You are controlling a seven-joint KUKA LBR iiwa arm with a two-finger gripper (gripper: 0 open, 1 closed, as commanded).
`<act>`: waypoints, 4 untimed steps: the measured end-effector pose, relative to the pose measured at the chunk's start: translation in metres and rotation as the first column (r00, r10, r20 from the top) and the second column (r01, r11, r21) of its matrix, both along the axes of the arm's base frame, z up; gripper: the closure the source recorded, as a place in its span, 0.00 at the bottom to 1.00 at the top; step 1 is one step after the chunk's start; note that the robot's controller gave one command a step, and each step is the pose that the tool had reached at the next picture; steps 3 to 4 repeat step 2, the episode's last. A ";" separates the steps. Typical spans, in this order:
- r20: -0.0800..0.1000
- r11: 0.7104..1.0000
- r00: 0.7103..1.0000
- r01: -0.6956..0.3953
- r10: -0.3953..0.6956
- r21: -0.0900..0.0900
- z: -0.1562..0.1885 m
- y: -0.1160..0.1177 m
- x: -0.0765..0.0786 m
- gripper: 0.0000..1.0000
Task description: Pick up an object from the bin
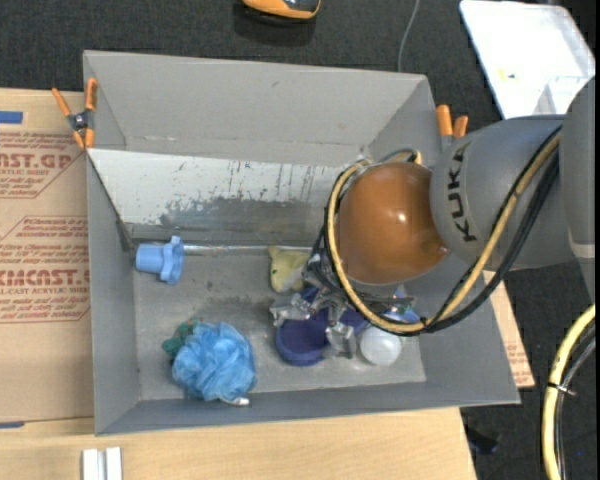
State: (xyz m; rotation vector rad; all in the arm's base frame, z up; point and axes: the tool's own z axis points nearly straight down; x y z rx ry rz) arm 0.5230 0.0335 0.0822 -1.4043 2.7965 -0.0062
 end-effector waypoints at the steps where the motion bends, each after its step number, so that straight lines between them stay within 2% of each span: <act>1: 0.000 1.000 1.000 0.000 0.000 0.000 0.000 0.000 0.000 1.00; 4: 0.000 1.000 1.000 0.000 0.000 0.000 0.000 0.000 0.000 1.00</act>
Offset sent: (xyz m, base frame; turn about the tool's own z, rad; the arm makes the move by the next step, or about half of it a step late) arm 0.0000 0.0000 0.0000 0.0000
